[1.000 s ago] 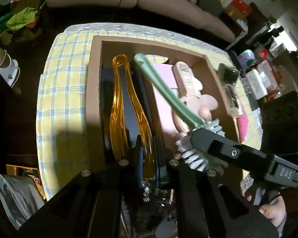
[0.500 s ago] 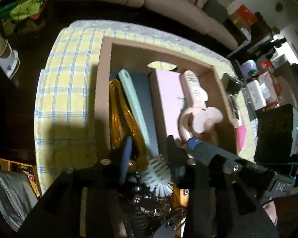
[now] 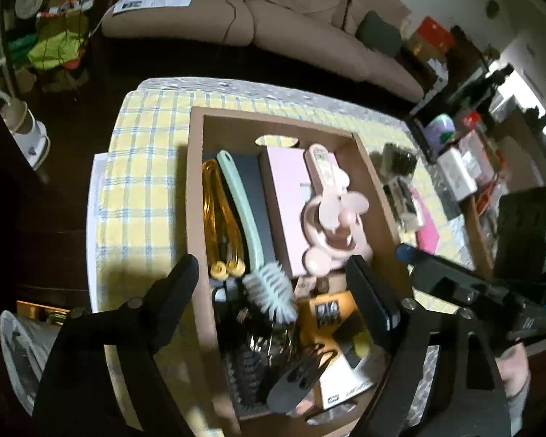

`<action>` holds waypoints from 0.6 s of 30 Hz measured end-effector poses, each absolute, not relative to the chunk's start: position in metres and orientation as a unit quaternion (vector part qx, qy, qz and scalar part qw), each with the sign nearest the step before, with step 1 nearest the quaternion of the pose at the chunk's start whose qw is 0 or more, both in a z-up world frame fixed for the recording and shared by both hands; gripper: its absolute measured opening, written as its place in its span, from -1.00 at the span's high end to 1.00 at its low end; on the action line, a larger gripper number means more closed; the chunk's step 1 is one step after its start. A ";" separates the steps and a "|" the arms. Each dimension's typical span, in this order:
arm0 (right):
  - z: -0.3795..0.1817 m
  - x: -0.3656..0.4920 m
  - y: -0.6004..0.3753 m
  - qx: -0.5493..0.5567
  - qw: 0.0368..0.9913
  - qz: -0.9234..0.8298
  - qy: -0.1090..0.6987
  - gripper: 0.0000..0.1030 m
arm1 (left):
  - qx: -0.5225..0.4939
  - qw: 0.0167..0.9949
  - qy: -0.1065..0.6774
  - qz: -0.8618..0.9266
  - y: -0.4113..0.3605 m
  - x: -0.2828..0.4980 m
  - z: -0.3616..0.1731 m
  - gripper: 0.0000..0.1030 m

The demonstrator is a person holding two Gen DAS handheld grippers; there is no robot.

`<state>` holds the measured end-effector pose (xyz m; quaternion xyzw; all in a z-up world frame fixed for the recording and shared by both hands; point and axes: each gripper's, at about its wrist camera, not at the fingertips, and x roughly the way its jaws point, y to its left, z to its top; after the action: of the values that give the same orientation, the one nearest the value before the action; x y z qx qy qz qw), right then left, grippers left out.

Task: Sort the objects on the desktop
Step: 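Lower the orange clip and green brush into the box, opening both grippers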

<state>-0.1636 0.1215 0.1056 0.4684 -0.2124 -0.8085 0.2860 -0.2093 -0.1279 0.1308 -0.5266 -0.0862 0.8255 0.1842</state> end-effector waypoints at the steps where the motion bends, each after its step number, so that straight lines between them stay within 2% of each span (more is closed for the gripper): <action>1: 0.105 -0.159 0.123 0.471 0.283 -0.809 -0.209 -0.84 | -0.527 0.185 -0.085 0.825 -0.127 -0.204 0.130 -0.65; 7: 0.104 -0.135 0.138 0.474 0.264 -0.818 -0.192 -0.92 | -0.530 0.184 -0.075 0.825 -0.123 -0.172 0.130 -0.76; 10: 0.107 -0.123 0.141 0.475 0.260 -0.821 -0.181 -0.93 | -0.528 0.179 -0.075 0.826 -0.122 -0.157 0.132 -1.00; 18: 0.114 -0.090 0.141 0.477 0.261 -0.828 -0.139 -0.93 | -0.516 0.173 -0.055 0.837 -0.112 -0.121 0.140 -1.00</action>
<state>-0.0901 0.1409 0.1141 0.4765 -0.1393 -0.8278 0.2613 -0.1211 -0.1118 0.1399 -0.5158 -0.0551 0.8373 0.1727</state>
